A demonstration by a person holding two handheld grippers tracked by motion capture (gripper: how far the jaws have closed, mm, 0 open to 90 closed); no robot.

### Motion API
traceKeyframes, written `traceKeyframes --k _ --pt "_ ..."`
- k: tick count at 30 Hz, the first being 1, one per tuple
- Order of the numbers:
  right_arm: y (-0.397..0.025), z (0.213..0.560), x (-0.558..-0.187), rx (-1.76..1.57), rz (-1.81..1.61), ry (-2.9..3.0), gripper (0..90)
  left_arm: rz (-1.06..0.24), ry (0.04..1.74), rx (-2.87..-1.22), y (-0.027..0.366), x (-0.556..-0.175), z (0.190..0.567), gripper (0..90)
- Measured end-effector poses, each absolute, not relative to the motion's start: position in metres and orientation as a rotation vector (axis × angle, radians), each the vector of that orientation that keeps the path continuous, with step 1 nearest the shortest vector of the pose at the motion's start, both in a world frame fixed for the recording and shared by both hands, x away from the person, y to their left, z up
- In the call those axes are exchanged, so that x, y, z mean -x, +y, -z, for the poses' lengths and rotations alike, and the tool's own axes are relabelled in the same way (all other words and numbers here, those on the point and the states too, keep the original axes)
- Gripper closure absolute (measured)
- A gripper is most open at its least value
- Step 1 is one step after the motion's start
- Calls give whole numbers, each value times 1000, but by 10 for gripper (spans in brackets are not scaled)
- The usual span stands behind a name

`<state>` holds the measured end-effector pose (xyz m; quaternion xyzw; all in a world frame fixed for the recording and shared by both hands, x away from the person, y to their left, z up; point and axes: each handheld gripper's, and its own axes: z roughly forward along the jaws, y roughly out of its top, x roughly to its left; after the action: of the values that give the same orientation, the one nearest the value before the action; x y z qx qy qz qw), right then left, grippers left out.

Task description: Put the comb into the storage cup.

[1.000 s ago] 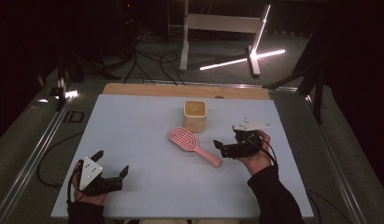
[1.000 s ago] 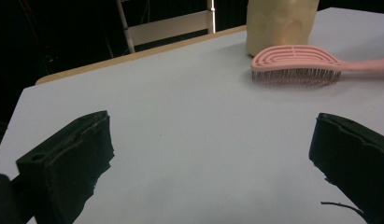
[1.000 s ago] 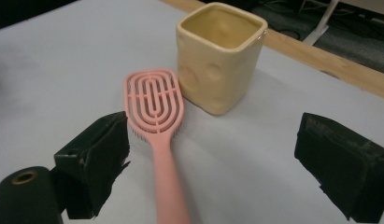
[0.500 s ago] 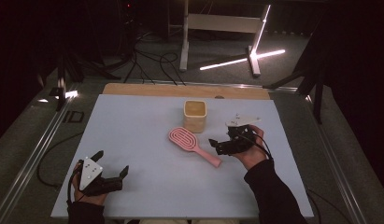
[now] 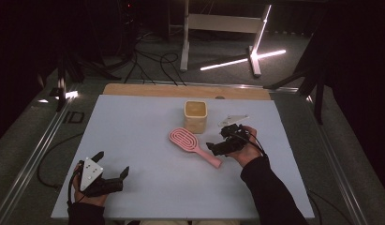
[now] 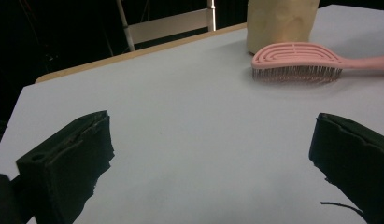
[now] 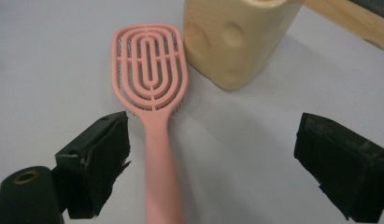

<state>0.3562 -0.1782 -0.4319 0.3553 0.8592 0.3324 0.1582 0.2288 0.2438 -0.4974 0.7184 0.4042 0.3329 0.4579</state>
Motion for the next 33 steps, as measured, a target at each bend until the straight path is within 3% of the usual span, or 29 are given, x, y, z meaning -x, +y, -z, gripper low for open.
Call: traceKeyframes --k 33 --pt "-148 464 -374 -996 -772 2622 138 -817 995 -1776 243 -229 498 1"
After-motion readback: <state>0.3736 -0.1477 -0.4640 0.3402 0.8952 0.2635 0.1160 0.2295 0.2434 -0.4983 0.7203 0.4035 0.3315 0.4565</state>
